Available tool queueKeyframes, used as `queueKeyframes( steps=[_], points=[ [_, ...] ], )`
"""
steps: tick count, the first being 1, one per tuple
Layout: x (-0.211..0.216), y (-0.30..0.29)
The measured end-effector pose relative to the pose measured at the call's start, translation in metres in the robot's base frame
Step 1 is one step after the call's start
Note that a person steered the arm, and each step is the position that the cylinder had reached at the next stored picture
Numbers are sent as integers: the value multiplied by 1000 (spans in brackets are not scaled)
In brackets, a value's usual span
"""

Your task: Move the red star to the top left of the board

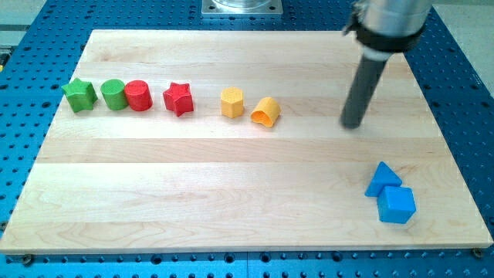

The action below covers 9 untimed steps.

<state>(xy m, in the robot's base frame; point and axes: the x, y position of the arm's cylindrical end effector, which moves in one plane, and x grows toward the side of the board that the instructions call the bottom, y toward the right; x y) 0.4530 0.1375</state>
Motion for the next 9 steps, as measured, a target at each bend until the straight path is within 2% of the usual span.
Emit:
queueKeyframes(
  steps=[1, 2, 3, 4, 5, 6, 8, 9],
  points=[
    [62, -81],
    [14, -159],
    [-18, -206],
    [-34, -236],
    [-106, -236],
    [-155, -253],
    [-207, -293],
    [-205, -339]
  ],
)
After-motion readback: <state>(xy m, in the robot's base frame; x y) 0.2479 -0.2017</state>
